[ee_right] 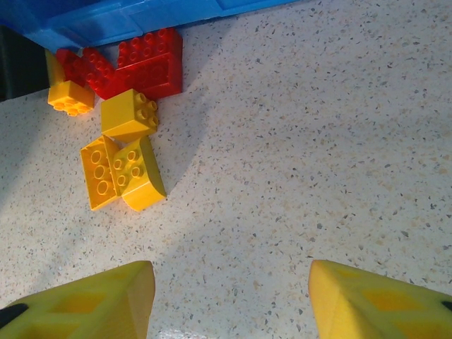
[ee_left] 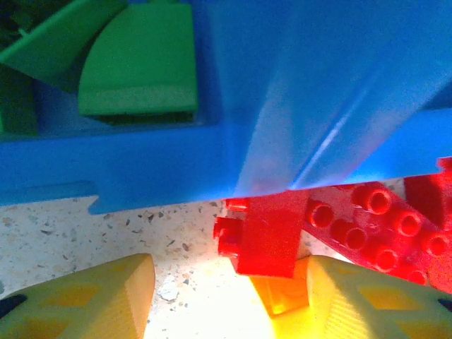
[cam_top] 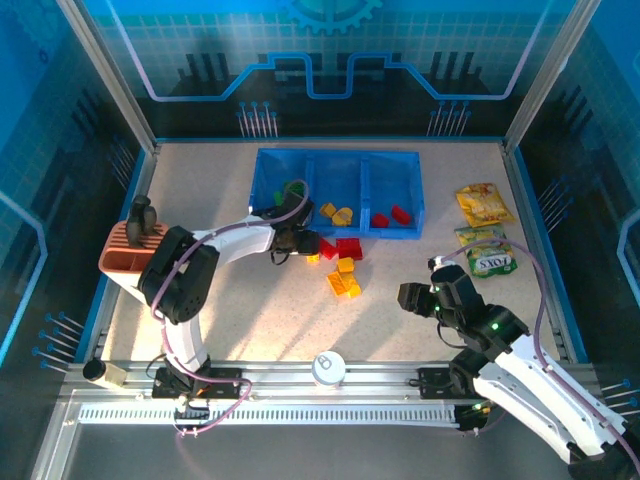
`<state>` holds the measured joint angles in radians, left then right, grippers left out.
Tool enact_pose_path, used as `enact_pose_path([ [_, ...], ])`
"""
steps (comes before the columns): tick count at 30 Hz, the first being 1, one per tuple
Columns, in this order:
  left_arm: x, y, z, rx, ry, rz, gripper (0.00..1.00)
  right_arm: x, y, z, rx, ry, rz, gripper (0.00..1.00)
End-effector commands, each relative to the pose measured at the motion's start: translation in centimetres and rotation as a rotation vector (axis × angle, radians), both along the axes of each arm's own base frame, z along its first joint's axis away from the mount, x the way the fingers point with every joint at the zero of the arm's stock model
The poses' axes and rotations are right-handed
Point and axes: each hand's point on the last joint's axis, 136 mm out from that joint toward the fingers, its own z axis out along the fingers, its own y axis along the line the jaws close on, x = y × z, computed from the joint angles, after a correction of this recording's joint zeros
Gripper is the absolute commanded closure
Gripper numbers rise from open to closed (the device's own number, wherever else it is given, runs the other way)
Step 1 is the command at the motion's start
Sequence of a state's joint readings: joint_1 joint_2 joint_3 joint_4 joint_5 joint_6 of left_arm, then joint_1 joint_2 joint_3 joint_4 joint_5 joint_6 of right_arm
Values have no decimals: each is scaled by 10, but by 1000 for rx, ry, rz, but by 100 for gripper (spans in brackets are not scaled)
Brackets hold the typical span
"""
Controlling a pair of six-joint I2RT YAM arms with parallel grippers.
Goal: Sort the legos into containers by color
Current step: Pick up the lego from the center of the table.
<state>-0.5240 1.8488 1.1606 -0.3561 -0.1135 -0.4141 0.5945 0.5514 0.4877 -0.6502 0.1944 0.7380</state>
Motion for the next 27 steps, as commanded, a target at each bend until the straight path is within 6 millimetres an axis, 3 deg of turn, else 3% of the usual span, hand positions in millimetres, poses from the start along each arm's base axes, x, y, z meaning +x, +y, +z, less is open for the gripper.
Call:
enact_pose_path([
  [1,6,-2,-5,20,-3,3,41,-4,-2,-5,-1,13,-9,39],
  [8,14,-6,-7,29,-8,-7,46,-4,-3,-5,-6,13,-11,39],
  [19,11,-10,2,18,-11,-15,71,-3,-3,-7,-7,17,-14,39],
  [23,3,-20,23,-2,-48,-40,78,-3,-3,-9,-7,17,-16,39],
  [27,6,-36,64,-61,-134,-75,79,-1,-2,-9,-7,14,-17,39],
])
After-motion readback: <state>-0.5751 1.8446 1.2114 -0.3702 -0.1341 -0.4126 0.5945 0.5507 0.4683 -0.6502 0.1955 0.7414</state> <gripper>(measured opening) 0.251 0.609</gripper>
